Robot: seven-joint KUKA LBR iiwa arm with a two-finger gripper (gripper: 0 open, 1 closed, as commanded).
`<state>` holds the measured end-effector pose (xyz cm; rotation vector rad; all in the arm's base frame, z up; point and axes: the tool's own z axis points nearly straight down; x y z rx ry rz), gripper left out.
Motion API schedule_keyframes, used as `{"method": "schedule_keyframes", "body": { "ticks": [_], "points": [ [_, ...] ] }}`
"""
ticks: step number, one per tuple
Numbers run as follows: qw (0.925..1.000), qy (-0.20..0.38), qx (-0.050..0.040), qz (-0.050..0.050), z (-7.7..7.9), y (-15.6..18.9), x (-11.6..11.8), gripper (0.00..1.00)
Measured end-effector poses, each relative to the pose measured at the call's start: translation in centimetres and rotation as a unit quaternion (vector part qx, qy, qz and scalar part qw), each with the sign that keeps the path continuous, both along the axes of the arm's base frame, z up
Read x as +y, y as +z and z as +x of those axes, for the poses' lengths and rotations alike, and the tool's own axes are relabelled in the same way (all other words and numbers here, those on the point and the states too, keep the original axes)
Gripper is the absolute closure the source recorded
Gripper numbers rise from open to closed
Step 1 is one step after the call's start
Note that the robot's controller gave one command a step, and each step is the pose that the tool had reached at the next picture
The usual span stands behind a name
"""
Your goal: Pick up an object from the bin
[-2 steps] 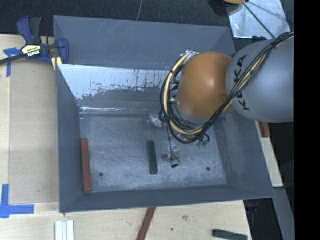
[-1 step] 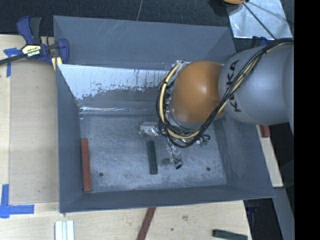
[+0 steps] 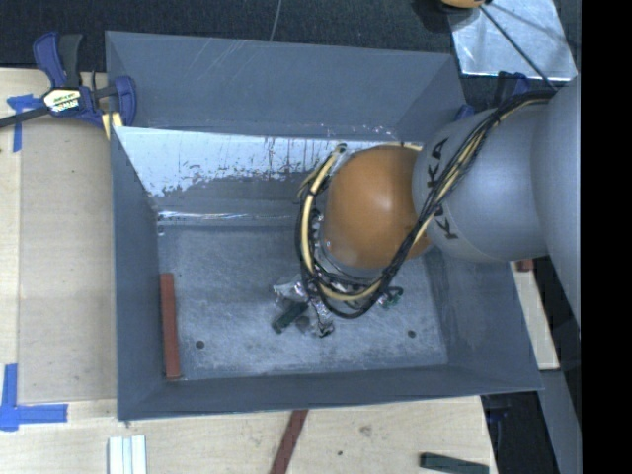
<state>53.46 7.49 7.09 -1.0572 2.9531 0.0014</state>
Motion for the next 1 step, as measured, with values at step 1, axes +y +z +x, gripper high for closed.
{"method": "schedule_keyframes", "body": {
  "ticks": [1],
  "points": [
    [1.0000,0.000,0.0000,0.000,0.00,0.00,0.00,1.00]
  ]
}}
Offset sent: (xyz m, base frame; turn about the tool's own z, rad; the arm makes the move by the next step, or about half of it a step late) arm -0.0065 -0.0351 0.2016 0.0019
